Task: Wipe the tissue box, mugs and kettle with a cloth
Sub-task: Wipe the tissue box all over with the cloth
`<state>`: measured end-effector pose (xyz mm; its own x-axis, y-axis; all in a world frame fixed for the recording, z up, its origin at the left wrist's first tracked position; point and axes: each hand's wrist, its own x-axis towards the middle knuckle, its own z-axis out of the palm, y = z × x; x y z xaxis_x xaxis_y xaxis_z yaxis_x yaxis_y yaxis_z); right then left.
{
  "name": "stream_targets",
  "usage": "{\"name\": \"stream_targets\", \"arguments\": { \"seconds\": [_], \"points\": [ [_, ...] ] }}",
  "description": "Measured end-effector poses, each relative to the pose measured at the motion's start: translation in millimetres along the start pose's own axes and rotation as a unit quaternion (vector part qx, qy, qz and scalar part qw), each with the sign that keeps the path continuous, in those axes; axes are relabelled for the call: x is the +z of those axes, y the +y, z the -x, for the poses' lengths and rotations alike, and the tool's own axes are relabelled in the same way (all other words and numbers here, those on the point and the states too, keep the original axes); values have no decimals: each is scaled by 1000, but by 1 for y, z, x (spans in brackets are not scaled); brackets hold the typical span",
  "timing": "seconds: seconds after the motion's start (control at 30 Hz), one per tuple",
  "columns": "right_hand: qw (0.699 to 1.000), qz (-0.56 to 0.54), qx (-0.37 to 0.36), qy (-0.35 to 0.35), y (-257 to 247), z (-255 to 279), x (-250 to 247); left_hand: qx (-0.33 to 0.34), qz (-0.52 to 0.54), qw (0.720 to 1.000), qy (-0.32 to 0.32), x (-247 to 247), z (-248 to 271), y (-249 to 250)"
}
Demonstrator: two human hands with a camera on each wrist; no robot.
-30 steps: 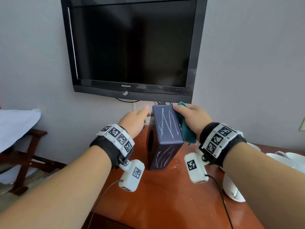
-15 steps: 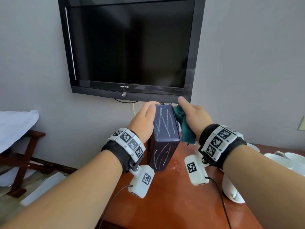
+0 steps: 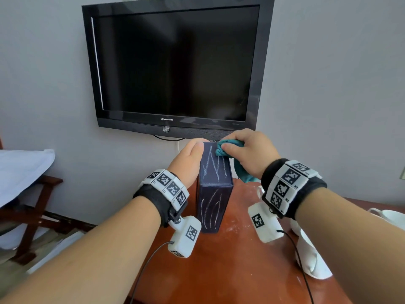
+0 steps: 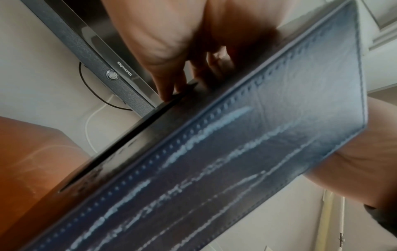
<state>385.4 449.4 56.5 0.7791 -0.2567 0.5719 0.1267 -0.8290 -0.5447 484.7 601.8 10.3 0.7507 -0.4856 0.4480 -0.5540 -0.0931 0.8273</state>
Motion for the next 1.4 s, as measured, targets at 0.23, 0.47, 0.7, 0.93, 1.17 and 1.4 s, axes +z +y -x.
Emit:
{"name": "stream_targets", "arguments": {
  "seconds": [0.23, 0.47, 0.7, 0.93, 1.17, 1.4],
  "points": [
    [998, 2, -23, -60, 7, 16, -2, -17, -33, 999, 18, 3, -19, -5],
    [996, -1, -17, -85, 10, 41, -6, -18, -94, 995, 10, 2, -35, -8],
    [997, 14, -31, -76, 11, 40, -6, -14, -89, 996, 11, -1, -30, -10],
    [999, 20, -28, -24, 9, 7, 1, 13, -76, 997, 3, -6, -13, -3],
    [999, 23, -31, 1, 11, -15, 11, 23, -65, 998, 12, -4, -11, -8],
    [999, 20, -30, -23, 14, -7, 10, -4, -67, 998, 13, -2, -20, -8]
  ]
}}
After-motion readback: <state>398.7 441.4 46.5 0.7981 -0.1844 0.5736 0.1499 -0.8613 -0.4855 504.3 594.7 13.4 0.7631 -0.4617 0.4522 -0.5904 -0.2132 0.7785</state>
